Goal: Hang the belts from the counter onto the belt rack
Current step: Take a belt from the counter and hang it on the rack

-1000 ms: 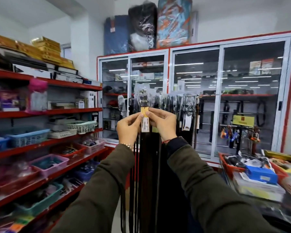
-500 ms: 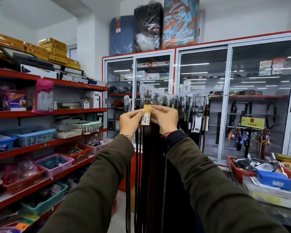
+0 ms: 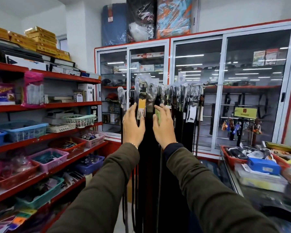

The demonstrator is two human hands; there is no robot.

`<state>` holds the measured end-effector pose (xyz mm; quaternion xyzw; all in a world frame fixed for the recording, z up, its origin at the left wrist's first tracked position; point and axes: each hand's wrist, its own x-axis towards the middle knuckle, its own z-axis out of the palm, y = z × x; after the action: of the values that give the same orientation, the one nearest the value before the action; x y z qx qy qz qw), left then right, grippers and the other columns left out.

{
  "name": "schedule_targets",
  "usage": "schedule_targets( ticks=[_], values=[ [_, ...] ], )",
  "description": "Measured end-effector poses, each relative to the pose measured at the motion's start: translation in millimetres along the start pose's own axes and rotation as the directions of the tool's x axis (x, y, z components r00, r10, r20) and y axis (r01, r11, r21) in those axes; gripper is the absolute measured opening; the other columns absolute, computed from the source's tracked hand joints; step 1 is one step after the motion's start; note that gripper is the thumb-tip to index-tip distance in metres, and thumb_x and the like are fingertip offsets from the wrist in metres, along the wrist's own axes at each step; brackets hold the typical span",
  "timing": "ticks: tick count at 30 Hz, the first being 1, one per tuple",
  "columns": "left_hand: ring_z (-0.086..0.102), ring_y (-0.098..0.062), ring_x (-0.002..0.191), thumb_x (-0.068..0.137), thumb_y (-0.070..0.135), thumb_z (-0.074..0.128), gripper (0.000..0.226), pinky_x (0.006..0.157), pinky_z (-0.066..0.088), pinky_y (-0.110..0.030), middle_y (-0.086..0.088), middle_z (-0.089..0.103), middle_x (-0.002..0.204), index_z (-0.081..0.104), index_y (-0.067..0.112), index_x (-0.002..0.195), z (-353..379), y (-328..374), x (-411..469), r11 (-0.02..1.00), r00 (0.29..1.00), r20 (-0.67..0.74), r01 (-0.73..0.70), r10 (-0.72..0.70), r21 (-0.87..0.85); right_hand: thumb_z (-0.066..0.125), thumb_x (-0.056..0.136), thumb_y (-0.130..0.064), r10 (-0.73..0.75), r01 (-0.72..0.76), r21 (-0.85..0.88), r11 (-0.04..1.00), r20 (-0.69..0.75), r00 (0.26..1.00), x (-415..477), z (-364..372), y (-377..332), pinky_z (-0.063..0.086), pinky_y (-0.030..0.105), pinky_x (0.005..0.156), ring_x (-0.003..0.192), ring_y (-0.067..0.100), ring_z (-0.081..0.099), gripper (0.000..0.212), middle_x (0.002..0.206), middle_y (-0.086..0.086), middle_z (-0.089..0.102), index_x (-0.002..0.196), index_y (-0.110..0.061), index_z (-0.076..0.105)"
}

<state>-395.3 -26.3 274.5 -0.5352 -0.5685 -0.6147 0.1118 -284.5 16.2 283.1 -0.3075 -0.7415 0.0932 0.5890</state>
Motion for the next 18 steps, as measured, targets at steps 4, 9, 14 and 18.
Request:
schedule_targets(
  ticks=[4, 9, 14, 18],
  values=[
    [0.018, -0.024, 0.154, 0.099, 0.028, 0.046, 0.058, 0.127, 0.018, -0.044, -0.003, 0.026, 0.164, 0.030, 0.023, 0.155, 18.0, -13.0, -44.4, 0.948, 0.983, 0.059, -0.186, 0.177, 0.259, 0.037, 0.099, -0.028, -0.128, 0.113, -0.323, 0.940, -0.026, 0.991, -44.4, -13.4, 37.1, 0.024, 0.037, 0.121, 0.152, 0.021, 0.015, 0.049, 0.162, 0.001, 0.018, 0.147, -0.020, 0.037],
    [0.005, -0.023, 0.157, 0.098, 0.028, 0.046, 0.059, 0.128, 0.005, -0.047, -0.001, 0.017, 0.168, 0.028, 0.024, 0.155, 43.2, -13.0, -104.4, 0.909, 0.952, 0.210, -0.279, 0.221, 0.310, 0.036, 0.099, -0.033, -0.024, 0.032, -0.500, 0.866, 0.022, 0.999, -102.6, -41.1, 73.9, 0.010, 0.050, 0.123, 0.154, 0.023, 0.001, 0.055, 0.165, 0.001, 0.011, 0.152, -0.022, 0.027],
    [0.003, -0.023, 0.157, 0.099, 0.029, 0.045, 0.058, 0.128, 0.006, -0.049, -0.001, 0.017, 0.168, 0.029, 0.023, 0.154, 73.8, -8.2, -170.3, 0.925, 0.928, 0.326, -0.271, 0.178, 0.265, 0.035, 0.099, -0.038, 0.125, -0.077, -0.590, 0.804, 0.041, 0.991, -163.2, -73.9, 102.4, 0.007, 0.051, 0.123, 0.154, 0.023, 0.001, 0.056, 0.165, 0.001, 0.010, 0.153, -0.023, 0.026],
    [0.003, -0.022, 0.158, 0.099, 0.030, 0.045, 0.057, 0.128, 0.005, -0.049, 0.000, 0.017, 0.168, 0.029, 0.024, 0.154, 98.6, -0.2, -225.8, 0.950, 0.902, 0.413, -0.231, 0.129, 0.208, 0.036, 0.099, -0.040, 0.234, -0.180, -0.651, 0.737, -0.004, 0.972, -213.6, -105.0, 119.2, 0.003, 0.051, 0.123, 0.154, 0.026, 0.001, 0.057, 0.165, 0.004, 0.011, 0.152, -0.021, 0.029]
  ],
)
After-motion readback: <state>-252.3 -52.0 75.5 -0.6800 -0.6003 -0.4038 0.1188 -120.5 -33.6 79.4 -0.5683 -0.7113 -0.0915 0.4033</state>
